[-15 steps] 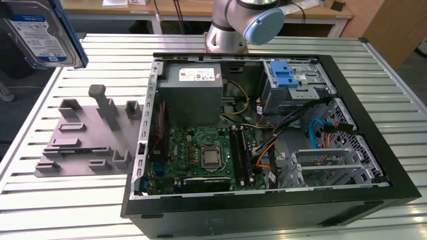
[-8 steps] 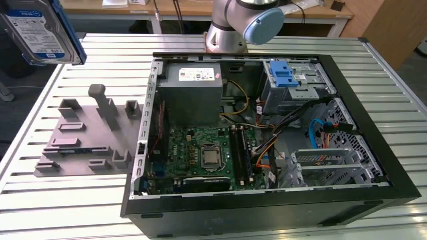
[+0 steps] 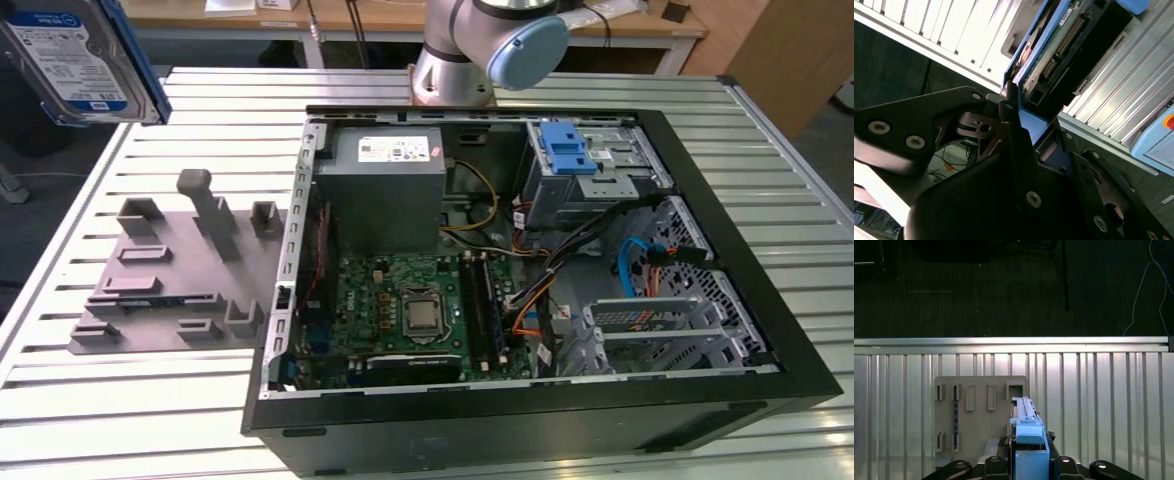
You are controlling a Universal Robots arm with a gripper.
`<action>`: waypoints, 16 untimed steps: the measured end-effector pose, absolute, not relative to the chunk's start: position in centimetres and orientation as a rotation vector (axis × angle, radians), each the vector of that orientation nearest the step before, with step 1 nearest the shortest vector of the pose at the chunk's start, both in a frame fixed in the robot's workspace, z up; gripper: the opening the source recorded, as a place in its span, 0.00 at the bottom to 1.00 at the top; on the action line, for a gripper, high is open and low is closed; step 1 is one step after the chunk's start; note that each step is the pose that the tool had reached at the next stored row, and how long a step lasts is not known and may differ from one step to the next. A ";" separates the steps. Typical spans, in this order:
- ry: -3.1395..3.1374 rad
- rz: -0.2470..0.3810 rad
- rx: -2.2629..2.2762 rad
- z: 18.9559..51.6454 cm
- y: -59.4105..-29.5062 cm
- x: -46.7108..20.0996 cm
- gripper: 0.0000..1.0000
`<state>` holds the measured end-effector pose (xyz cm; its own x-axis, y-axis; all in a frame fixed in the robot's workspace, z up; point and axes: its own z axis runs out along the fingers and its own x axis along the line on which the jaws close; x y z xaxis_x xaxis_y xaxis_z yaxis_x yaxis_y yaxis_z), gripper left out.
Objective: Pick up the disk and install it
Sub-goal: 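Pick up the disk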
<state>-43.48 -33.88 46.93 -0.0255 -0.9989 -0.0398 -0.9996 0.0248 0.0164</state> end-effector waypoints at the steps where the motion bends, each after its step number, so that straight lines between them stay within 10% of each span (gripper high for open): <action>1: 2.236 0.062 -2.181 47.0 -33.9 -43.5 0.36; 16: 2.235 0.064 -2.180 48.2 -33.9 -43.5 0.36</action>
<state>-43.48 -33.88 48.22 -0.0255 -0.9988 -0.0419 -0.9996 0.0248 0.0164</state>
